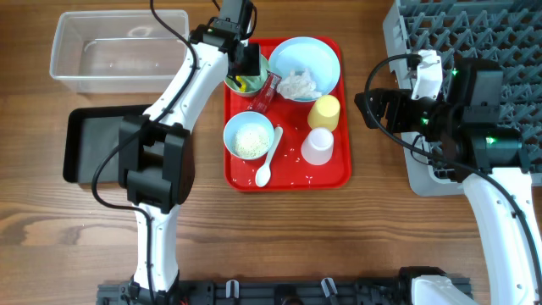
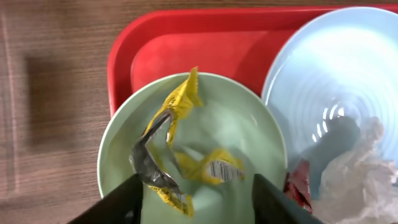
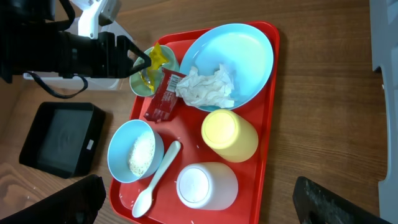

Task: Sort waste into correct bins and load items into the dishwasher rack
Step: 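Carry the yellow wrapper with the left gripper and drop it in the clear bin, then grasp the red wrapper on the blue plate with the left gripper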

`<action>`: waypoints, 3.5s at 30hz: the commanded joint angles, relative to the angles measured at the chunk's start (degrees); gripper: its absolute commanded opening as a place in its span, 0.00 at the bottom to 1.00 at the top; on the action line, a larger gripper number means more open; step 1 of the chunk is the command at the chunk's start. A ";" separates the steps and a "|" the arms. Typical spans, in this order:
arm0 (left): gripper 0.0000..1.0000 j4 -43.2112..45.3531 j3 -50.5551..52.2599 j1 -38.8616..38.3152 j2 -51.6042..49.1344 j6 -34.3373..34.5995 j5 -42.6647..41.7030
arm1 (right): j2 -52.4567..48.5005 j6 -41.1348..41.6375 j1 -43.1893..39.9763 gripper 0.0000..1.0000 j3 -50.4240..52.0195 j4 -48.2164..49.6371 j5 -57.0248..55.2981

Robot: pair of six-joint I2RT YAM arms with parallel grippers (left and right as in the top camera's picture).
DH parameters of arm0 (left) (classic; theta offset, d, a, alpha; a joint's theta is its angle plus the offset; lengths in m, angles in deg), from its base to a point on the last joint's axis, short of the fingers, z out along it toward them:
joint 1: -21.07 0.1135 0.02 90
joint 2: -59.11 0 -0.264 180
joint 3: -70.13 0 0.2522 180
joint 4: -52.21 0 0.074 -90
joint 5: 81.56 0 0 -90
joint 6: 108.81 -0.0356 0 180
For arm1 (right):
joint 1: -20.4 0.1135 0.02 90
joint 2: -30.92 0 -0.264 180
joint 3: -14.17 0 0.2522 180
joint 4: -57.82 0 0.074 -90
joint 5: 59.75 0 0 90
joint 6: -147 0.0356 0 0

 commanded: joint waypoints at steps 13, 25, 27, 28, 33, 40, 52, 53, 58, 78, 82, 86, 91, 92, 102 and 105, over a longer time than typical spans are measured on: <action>0.62 3.76 -0.07 0.15 -4.63 2.21 4.35 | -0.55 0.15 0.17 1.00 -0.92 -0.07 -1.51; 0.04 4.50 -0.07 0.15 -6.73 3.04 4.37 | -2.43 0.37 0.17 1.00 -0.92 -0.11 -2.69; 0.04 4.48 -0.07 0.15 -6.62 3.02 4.37 | -3.13 0.39 0.17 1.00 -0.92 -0.31 -2.69; 0.04 4.44 -0.07 0.15 -6.36 3.02 4.37 | -3.39 0.37 0.17 1.00 -0.92 -0.42 -2.71; 0.04 2.67 -0.07 0.31 1.05 2.95 4.44 | -4.17 0.33 0.17 1.00 -0.92 -0.50 -2.73; 0.04 -1.25 -0.07 3.34 13.94 2.78 13.33 | -4.17 0.17 0.17 1.00 -0.92 -0.50 -2.75; 0.09 -0.70 -0.07 21.20 10.29 2.82 6.38 | -4.17 0.26 0.17 1.00 -0.92 -0.52 -2.75; 0.24 -0.70 -0.07 21.90 10.03 2.80 6.27 | -4.17 0.28 0.17 1.00 -0.92 -0.55 -2.75; 1.00 1.22 -0.07 22.60 10.27 2.19 6.19 | -4.17 0.26 0.17 1.00 -0.92 -1.03 -2.75; 0.95 -8.72 -0.04 -1.49 2.80 -10.67 -6.88 | -4.17 0.33 0.17 1.00 -0.92 -1.03 -2.75; 0.93 -8.41 -0.04 -3.10 0.81 -10.73 -8.48 | -4.17 0.35 0.17 1.00 -0.92 -0.96 -2.75; 0.81 -6.95 -0.04 -4.20 -1.60 -10.71 -8.50 | -4.17 0.31 0.17 1.00 -0.92 -0.96 -2.78; 0.61 -6.47 -0.04 -4.31 -3.37 -10.71 -8.48 | -4.17 0.31 0.17 1.00 -0.92 -0.96 -2.78; 0.55 -6.27 -0.04 -4.31 -3.39 -10.71 -8.50 | -4.17 0.28 0.17 1.00 -0.92 -0.94 -2.78; 0.32 -4.13 -0.04 -4.31 -3.39 -10.71 -8.48 | -4.17 0.26 0.17 1.00 -0.92 -0.96 -2.78; 0.23 -3.87 -0.07 -4.33 -3.37 -10.71 -8.50 | -4.17 0.28 0.17 1.00 -0.92 -0.94 -2.78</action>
